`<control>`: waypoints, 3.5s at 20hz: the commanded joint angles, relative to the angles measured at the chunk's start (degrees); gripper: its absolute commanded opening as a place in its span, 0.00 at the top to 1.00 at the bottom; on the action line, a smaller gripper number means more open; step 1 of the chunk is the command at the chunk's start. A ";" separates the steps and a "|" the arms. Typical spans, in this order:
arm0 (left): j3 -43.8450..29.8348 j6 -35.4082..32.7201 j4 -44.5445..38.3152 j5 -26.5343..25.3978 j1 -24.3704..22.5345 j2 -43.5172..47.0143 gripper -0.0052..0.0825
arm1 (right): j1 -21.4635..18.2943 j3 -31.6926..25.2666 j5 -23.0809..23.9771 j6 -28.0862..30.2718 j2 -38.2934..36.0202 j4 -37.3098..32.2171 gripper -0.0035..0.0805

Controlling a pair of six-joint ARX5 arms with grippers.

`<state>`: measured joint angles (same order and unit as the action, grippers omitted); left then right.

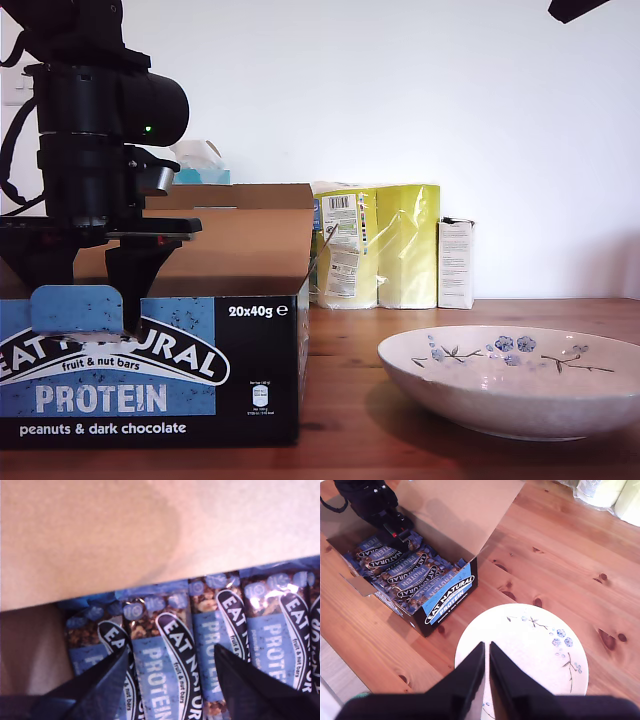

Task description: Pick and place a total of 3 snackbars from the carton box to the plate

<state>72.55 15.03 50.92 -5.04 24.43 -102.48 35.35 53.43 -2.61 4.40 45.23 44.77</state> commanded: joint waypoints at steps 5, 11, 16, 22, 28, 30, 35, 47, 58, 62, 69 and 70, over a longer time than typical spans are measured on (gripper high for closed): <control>-0.33 -0.20 -0.31 0.76 -0.44 -1.07 0.37 | 0.15 0.81 -0.22 0.20 -0.11 -0.39 0.97; -0.33 -0.52 0.04 0.98 -0.52 -3.87 0.37 | 0.15 0.81 -0.22 0.17 -0.13 -0.42 0.97; -0.35 -1.03 0.28 1.09 -0.48 -5.20 0.37 | 0.15 0.81 -0.22 0.15 -0.13 -0.44 0.97; -0.35 -1.51 0.50 2.91 -0.24 -5.22 0.52 | 0.15 0.81 -0.22 0.17 -0.11 -1.03 0.97; -0.33 -1.95 1.14 3.26 0.09 -5.22 0.73 | 0.15 0.81 -0.22 0.37 -0.13 -1.18 0.97; -0.13 -1.95 0.44 3.54 0.07 -5.18 0.74 | 0.15 0.81 -0.20 0.52 -0.13 -0.94 0.97; 3.69 -1.95 4.76 5.09 0.81 -1.92 0.74 | 0.09 0.81 0.26 0.59 -0.63 -0.04 0.97; 4.24 -1.92 -13.53 12.79 12.87 16.55 0.74 | 0.09 0.81 4.35 -2.45 -14.23 8.00 0.97; 4.35 -2.05 -48.13 13.11 31.06 1.09 0.74 | 0.11 0.81 12.09 -7.65 -27.54 21.94 0.97; 4.50 -3.13 -51.60 12.55 33.31 -7.69 0.74 | 0.15 0.81 12.15 -7.63 -27.54 21.94 0.97; 4.50 -3.26 -49.18 12.52 34.16 -14.60 0.74 | 0.15 0.81 12.15 -7.58 -27.54 21.92 0.97; 4.50 -3.26 -48.35 12.57 34.25 -14.75 0.74 | 0.15 0.81 12.17 -7.58 -27.54 21.92 0.97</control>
<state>77.14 11.94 2.31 7.44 58.39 -116.09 35.35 54.02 9.48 -3.01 18.15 66.96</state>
